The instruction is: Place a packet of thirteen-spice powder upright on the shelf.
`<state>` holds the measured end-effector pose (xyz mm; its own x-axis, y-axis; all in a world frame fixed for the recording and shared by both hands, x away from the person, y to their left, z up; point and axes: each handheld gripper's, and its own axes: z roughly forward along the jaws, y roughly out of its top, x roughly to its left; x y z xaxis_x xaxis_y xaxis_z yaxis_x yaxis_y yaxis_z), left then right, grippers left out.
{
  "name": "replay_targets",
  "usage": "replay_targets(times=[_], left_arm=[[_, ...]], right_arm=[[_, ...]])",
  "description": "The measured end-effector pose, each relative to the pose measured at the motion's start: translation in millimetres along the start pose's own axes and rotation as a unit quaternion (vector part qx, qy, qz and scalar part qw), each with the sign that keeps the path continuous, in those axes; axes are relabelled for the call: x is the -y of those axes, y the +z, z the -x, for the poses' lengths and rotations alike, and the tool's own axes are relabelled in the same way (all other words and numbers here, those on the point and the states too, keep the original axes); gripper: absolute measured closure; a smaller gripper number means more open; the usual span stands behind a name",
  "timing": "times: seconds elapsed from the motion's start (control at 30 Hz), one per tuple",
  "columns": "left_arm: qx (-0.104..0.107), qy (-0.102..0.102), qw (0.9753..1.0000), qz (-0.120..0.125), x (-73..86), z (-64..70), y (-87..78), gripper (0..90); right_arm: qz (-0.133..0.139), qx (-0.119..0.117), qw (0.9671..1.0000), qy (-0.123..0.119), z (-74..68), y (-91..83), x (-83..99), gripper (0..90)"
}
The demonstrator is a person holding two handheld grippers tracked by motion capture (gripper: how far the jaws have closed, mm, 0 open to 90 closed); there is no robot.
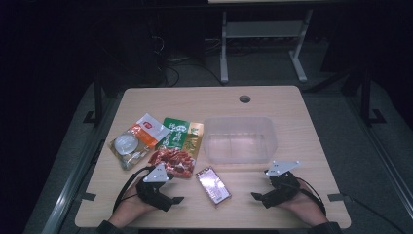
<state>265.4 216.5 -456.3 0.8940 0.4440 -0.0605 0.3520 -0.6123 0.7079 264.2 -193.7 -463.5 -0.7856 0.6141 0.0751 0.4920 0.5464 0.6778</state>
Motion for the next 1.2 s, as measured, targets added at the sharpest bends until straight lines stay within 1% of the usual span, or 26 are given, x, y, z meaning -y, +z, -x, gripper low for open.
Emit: replay_targets(times=[0.1,0.13,0.17,0.27,0.3,0.37,0.4,0.43,0.47,0.5,0.53,0.57,0.6,0.67,0.7,0.73,0.77,0.8,0.83,0.87,0.9,0.93,0.97,1.03,1.1,1.2], left_arm=[[-0.001,-0.007,1.0000,0.003,0.1,-1.5,-1.5,13.3],[-0.001,-0.007,1.0000,0.003,0.1,-1.5,-1.5,13.3],[0.000,-0.008,1.0000,0.004,0.0,-2.4,-1.8,13.3],[0.000,-0.012,0.9999,0.006,-0.3,-2.9,-1.8,13.3],[0.000,-0.015,0.9999,0.008,-0.8,-2.9,-1.5,13.3],[0.000,-0.014,0.9999,0.010,-0.7,-3.0,-1.2,13.4],[0.002,-0.014,0.9999,0.007,-0.4,-2.7,-1.1,13.4],[0.003,-0.010,0.9999,0.004,0.3,-2.0,-1.1,13.4],[0.001,-0.006,1.0000,0.004,0.6,-0.5,-2.3,13.4],[0.001,-0.006,1.0000,0.004,0.6,-0.5,-2.3,13.4],[0.001,-0.004,0.9999,0.010,1.2,0.0,-2.6,13.4],[0.001,-0.004,0.9999,0.010,1.2,0.0,-2.6,13.4],[0.001,-0.008,0.9999,0.008,1.9,0.1,-2.6,13.4],[-0.001,-0.005,1.0000,0.003,2.6,-0.2,-3.6,13.4],[-0.001,-0.005,1.0000,0.004,2.6,0.2,-4.2,13.4],[-0.001,-0.005,1.0000,0.003,2.4,0.5,-4.8,13.4],[-0.002,-0.004,1.0000,0.003,2.5,0.5,-5.3,13.5],[0.000,-0.006,1.0000,0.003,2.8,0.3,-5.2,13.5],[0.000,-0.006,1.0000,0.003,2.8,0.3,-5.2,13.6],[0.000,-0.010,0.9999,0.000,3.1,0.0,-4.6,13.6],[0.000,-0.010,0.9999,-0.002,3.0,-1.0,-4.4,13.6],[0.000,-0.010,0.9999,-0.002,3.0,-1.0,-4.4,13.6],[-0.001,-0.011,0.9999,-0.002,2.6,-1.3,-4.5,13.6],[-0.001,-0.010,0.9999,-0.001,2.3,-1.4,-5.0,13.6],[-0.001,-0.012,0.9999,0.003,2.6,-1.1,-5.1,13.6],[0.000,-0.010,0.9999,0.005,2.7,-0.3,-4.8,13.6]], right_arm=[[-0.004,-0.002,1.0000,-0.002,-0.9,-1.3,-0.9,11.8],[-0.004,-0.002,1.0000,-0.002,-0.9,-1.3,-0.9,11.8],[0.003,-0.011,0.9999,0.000,-2.2,-3.2,-2.3,14.3],[0.004,-0.017,0.9998,0.003,-4.0,-4.8,-4.1,16.4],[0.009,-0.024,0.9997,0.003,-5.6,-5.0,-5.4,18.9],[0.010,-0.028,0.9996,0.003,-8.3,-5.8,-7.6,24.8],[0.010,-0.028,0.9996,0.003,-8.3,-5.8,-7.6,24.8],[0.014,-0.032,0.9994,0.002,-10.3,-6.8,-9.7,29.3],[0.023,-0.037,0.9990,0.009,-13.9,-7.9,-14.6,40.7],[0.023,-0.038,0.9989,0.011,-14.7,-7.4,-16.6,47.3],[0.020,-0.039,0.9989,0.014,-16.6,-6.8,-19.2,54.1],[0.020,-0.040,0.9989,0.011,-17.2,-5.9,-20.9,58.4],[0.020,-0.040,0.9989,0.011,-17.2,-5.9,-20.9,58.4],[0.018,-0.049,0.9986,0.009,-22.5,-2.2,-28.7,70.0],[0.019,-0.055,0.9983,-0.003,-27.8,1.1,-34.7,79.0],[0.019,-0.055,0.9983,-0.003,-27.8,1.1,-34.7,79.0],[0.023,-0.069,0.9973,-0.005,-34.4,4.9,-41.8,86.4],[0.022,-0.076,0.9968,-0.006,-37.0,6.6,-44.4,89.7],[0.022,-0.080,0.9964,-0.015,-40.4,9.1,-47.5,89.7],[0.022,-0.080,0.9964,-0.015,-40.4,9.1,-47.5,89.7],[0.022,-0.093,0.9951,-0.023,-47.0,13.8,-53.2,89.8],[0.022,-0.093,0.9951,-0.023,-47.0,13.8,-53.2,89.8],[0.019,-0.102,0.9941,-0.031,-54.1,19.0,-59.3,89.8],[0.020,-0.105,0.9936,-0.036,-55.8,21.0,-61.1,89.8],[0.019,-0.119,0.9916,-0.048,-67.4,28.9,-69.2,89.8],[0.014,-0.132,0.9894,-0.059,-78.4,37.1,-76.3,89.8]])
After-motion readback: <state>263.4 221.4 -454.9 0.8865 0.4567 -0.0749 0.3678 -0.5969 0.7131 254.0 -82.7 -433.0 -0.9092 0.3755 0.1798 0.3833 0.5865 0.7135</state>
